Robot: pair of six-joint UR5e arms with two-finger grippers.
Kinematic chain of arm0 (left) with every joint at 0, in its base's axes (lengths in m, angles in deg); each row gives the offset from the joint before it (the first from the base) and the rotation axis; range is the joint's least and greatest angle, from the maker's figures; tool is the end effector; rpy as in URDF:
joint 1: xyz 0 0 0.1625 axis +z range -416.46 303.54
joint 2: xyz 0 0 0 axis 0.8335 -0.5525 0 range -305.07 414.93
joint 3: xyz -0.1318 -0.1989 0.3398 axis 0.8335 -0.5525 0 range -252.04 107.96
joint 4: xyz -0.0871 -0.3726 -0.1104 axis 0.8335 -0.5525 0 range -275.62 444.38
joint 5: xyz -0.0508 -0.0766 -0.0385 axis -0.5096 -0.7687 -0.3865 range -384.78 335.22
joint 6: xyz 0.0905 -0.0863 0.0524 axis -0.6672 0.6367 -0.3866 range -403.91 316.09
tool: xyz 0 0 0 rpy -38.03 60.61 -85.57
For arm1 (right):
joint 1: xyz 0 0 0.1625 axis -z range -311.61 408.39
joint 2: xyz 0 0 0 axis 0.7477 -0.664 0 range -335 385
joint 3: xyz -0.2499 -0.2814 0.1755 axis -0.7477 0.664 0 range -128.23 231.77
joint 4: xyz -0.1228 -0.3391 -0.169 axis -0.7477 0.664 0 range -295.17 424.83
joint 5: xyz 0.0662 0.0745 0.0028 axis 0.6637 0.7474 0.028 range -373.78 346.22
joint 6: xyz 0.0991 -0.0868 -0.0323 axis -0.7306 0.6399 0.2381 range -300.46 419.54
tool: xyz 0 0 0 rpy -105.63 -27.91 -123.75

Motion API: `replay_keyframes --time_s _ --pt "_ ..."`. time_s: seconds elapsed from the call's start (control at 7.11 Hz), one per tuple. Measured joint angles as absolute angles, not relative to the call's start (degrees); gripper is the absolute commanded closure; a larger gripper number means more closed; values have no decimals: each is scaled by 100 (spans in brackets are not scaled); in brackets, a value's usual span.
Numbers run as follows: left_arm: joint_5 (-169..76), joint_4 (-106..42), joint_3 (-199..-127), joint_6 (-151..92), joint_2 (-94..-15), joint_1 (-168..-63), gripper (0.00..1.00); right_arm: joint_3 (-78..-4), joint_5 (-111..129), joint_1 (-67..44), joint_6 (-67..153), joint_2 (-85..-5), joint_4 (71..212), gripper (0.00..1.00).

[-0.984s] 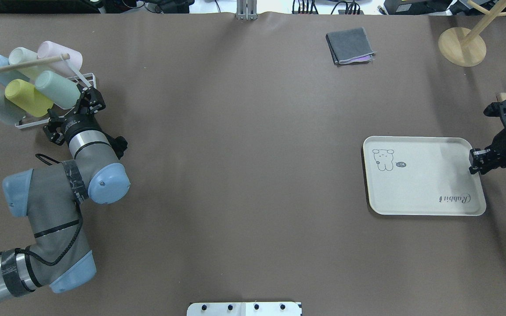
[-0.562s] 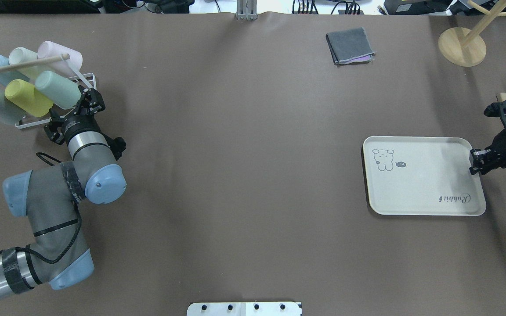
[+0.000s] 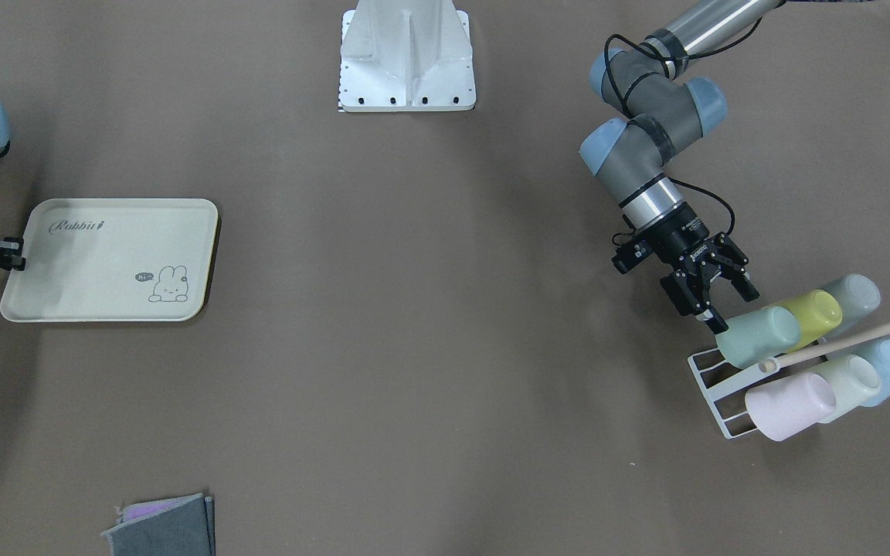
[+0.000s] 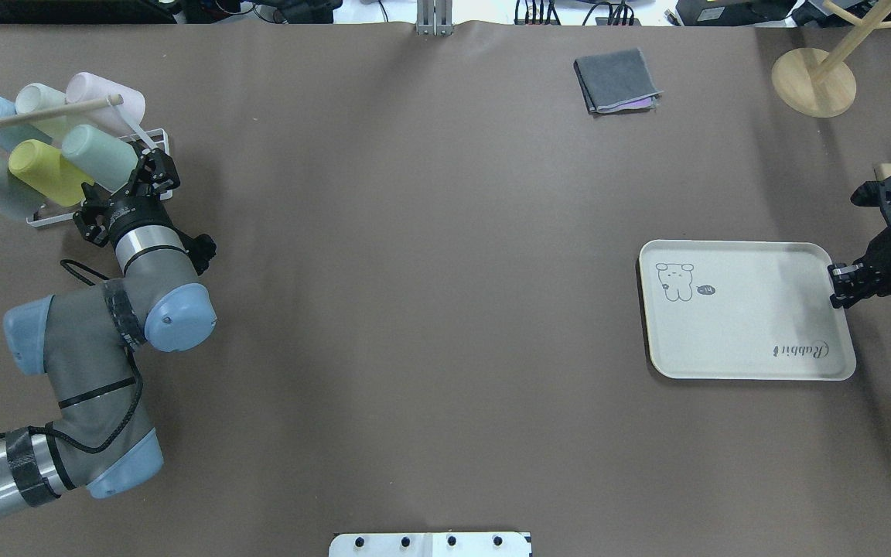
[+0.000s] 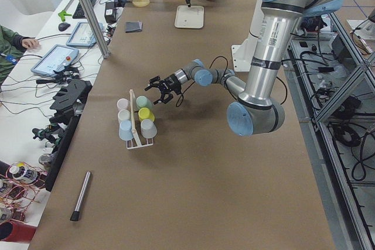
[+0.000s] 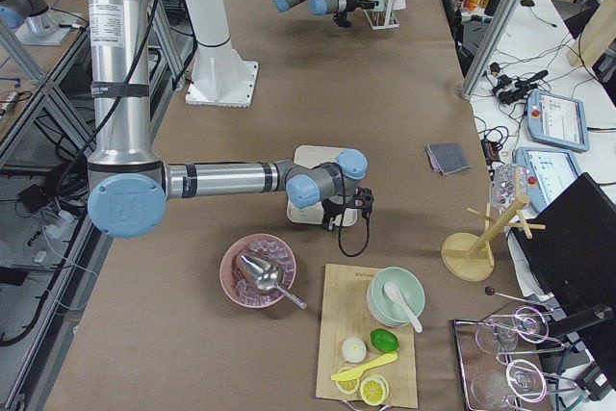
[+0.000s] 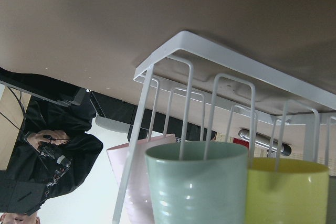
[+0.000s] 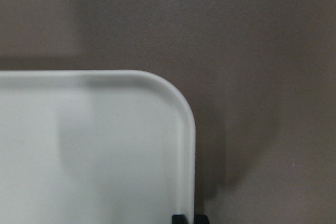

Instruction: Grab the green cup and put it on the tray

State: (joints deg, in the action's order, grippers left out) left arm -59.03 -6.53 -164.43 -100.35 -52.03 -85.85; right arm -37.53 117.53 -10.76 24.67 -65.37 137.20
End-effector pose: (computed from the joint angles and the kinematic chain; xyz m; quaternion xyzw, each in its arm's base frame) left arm 0.3981 -0.5058 0.4724 0.1721 -0.4543 0.6992 0.5245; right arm -0.2173 -0.4493 0.6540 -0.0761 -0.3664 -0.0183 0.9272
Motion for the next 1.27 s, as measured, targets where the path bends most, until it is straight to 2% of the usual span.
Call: replay_keyframes --time_s 0.42,0.84,1.27 --pt "-5905 -1566 -16080 -10645 -5203 -8687 2 -3598 11869 -1094 2438 -6560 13117 100" --pt "-5906 -1809 -15896 -10712 -5203 -8798 2 -3799 12279 -1105 2395 -6443 13023 100" --pt "-5906 -1962 -15751 -10719 -5203 -8890 2 -3883 12728 -1227 1865 -5681 13337 100"
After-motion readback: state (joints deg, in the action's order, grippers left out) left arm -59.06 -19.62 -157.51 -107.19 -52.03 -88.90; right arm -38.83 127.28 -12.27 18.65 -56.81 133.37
